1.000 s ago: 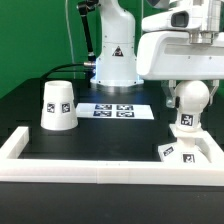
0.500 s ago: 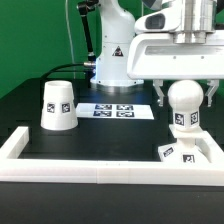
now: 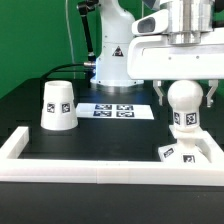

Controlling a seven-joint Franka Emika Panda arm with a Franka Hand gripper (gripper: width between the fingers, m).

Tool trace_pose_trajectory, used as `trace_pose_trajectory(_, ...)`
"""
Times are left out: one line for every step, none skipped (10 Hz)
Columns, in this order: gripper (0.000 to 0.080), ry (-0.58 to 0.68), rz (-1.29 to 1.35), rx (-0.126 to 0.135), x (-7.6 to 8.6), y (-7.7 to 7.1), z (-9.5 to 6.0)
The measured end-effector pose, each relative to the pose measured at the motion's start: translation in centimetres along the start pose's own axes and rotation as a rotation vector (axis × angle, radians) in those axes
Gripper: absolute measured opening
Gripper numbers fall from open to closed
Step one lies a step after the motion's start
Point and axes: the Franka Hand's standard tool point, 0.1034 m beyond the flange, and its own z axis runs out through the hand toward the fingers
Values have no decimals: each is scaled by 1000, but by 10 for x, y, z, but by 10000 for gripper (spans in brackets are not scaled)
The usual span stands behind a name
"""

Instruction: Assemble lamp

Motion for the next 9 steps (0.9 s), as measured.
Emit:
trace_pose_trajectory(574, -2, 66, 4, 0, 0, 0)
trace_pose_trajectory(574, -5, 95, 7, 0, 1, 0)
trace_pose_trajectory(574, -26, 212, 6, -1, 1, -1)
trace_pose_trajectory(574, -56, 309, -4, -4, 1, -1)
trace_pose_trajectory(574, -78, 410, -3, -5, 1, -1)
trace_pose_trajectory(574, -91, 476, -2, -6, 1, -1)
trace_pose_trajectory(574, -107, 596, -7, -8, -1, -1)
trace_pose_trajectory(574, -133, 707, -20, -11, -4, -1)
trace_pose_trajectory(574, -160, 790, -37, -12, -7, -1)
